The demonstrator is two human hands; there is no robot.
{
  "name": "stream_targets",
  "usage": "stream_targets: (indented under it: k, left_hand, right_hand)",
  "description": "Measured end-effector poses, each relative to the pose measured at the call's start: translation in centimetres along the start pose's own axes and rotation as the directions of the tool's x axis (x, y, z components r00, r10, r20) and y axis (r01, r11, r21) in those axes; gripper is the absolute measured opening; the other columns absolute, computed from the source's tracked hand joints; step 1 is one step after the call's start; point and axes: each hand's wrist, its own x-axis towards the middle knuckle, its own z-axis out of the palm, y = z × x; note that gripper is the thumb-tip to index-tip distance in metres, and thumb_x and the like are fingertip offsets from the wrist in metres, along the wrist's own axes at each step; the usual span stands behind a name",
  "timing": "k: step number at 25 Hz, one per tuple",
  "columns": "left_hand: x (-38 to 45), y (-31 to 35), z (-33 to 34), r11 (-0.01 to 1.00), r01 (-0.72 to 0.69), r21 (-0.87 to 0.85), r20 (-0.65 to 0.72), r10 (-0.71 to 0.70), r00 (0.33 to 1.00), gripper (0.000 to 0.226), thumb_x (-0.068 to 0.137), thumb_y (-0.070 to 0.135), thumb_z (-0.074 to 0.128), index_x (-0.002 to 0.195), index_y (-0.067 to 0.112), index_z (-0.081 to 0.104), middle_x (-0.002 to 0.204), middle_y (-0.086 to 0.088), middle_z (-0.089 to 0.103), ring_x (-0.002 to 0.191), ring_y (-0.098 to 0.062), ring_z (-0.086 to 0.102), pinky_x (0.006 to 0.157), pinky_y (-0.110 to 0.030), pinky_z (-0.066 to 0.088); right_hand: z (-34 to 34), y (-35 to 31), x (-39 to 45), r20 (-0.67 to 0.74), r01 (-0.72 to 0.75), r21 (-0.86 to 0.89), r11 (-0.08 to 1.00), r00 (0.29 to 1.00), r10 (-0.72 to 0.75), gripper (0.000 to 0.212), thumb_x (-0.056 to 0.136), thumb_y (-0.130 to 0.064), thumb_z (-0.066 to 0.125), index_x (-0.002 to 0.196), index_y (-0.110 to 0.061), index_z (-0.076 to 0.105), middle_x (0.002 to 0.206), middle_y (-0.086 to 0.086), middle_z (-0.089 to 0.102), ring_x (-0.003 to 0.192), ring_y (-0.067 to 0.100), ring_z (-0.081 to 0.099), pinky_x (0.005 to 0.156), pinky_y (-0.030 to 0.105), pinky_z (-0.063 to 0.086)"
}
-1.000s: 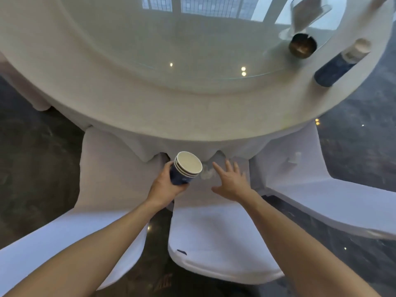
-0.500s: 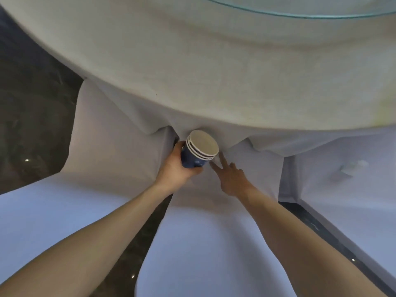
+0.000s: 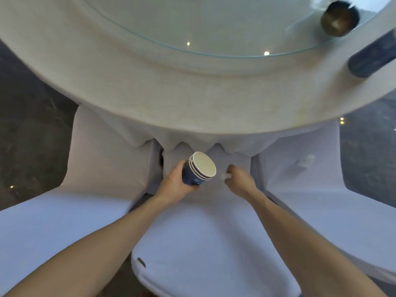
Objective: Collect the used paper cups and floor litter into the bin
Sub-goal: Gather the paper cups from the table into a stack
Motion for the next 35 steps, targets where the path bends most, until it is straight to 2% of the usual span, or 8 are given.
stream_targets:
  k: [4,7,10,17,21,26,30,35]
  left_hand:
    - [-3.4,5.6,0.7,0.996,-0.090,0.020,0.044,0.089,0.995,0.083,0.070,0.025,0.092,0.142,0.026,0.051,0.136,-0.003,0.066,0.125,-0.026,0.064,0.102,-0.048,0.053]
    - [-5.6,9.2,2.3,0.989,-0.141,0.046,0.047,0.138,0.989,0.086,0.071,0.023,0.094,0.145,0.024,0.050,0.139,-0.004,0.064,0.126,-0.028,0.063,0.102,-0.048,0.053]
    - [-7.7,12.8,5.1,0.982,-0.180,0.054,0.032,0.179,0.983,0.085,0.071,0.024,0.093,0.144,0.027,0.051,0.136,-0.003,0.065,0.122,-0.027,0.064,0.099,-0.047,0.054]
    - [-12.3,19.4,14.0,0.975,-0.217,0.052,-0.079,0.221,0.972,0.080,0.069,0.024,0.094,0.139,0.028,0.054,0.129,-0.002,0.067,0.113,-0.027,0.067,0.091,-0.044,0.056]
    - [-13.7,22.1,17.5,0.973,-0.222,0.056,-0.097,0.226,0.969,0.081,0.070,0.028,0.093,0.140,0.030,0.052,0.129,0.002,0.065,0.113,-0.022,0.065,0.083,-0.032,0.048]
    - [-13.5,24.4,19.5,0.971,-0.218,0.096,-0.099,0.227,0.969,0.082,0.070,0.032,0.093,0.140,0.033,0.052,0.128,0.008,0.062,0.108,-0.016,0.061,0.078,-0.025,0.045]
    - [-12.0,25.2,20.6,0.959,-0.250,0.132,-0.038,0.257,0.966,0.074,0.072,0.028,0.092,0.135,0.034,0.053,0.132,0.008,0.060,0.118,-0.019,0.062,0.093,-0.038,0.056]
    - [-7.4,26.3,21.4,0.968,-0.220,0.118,-0.007,0.222,0.975,0.088,0.068,0.029,0.094,0.143,0.032,0.050,0.134,0.004,0.064,0.118,-0.022,0.063,0.090,-0.035,0.052]
  right_hand:
    - [-7.4,-0.4,-6.0,-0.283,0.038,0.247,0.968,0.958,0.035,0.020,0.093,-0.029,0.068,0.096,-0.010,0.073,0.100,0.011,0.058,0.098,0.031,0.060,0.071,0.032,0.041]
    - [-11.6,-0.5,-10.5,-0.411,0.108,0.370,0.923,0.910,0.058,0.032,0.094,-0.035,0.066,0.076,-0.008,0.063,0.079,0.009,0.059,0.079,0.029,0.057,0.058,0.035,0.034]
    - [-14.2,0.7,-14.5,-0.432,0.211,0.425,0.880,0.902,-0.008,0.021,0.090,-0.029,0.071,0.080,-0.015,0.059,0.072,-0.002,0.058,0.072,0.020,0.055,0.057,0.032,0.036]
    - [-17.9,8.8,-20.4,-0.217,0.318,0.268,0.910,0.940,-0.265,0.041,0.102,-0.037,0.059,0.128,-0.007,0.069,0.118,0.012,0.072,0.110,0.029,0.067,0.093,0.039,0.052]
    - [-19.8,13.2,-22.0,-0.166,0.351,0.230,0.908,0.933,-0.319,0.050,0.106,-0.047,0.045,0.104,-0.004,0.071,0.093,0.009,0.069,0.089,0.029,0.065,0.074,0.038,0.049]
    - [-21.4,15.6,-22.1,0.038,0.302,0.287,0.909,0.945,-0.326,0.073,0.103,-0.067,0.027,0.137,-0.014,0.064,0.129,0.007,0.066,0.111,0.025,0.059,0.091,0.032,0.040]
    - [-22.1,15.7,-21.3,0.253,0.178,0.390,0.904,0.923,-0.291,0.080,0.098,-0.078,0.020,0.128,-0.020,0.066,0.114,-0.007,0.067,0.102,0.011,0.059,0.086,0.020,0.036]
    - [-23.7,17.8,-17.2,0.112,0.160,0.486,0.859,0.964,-0.243,0.089,0.094,-0.080,0.025,0.145,-0.015,0.057,0.141,0.014,0.060,0.130,0.031,0.056,0.115,0.048,0.040]
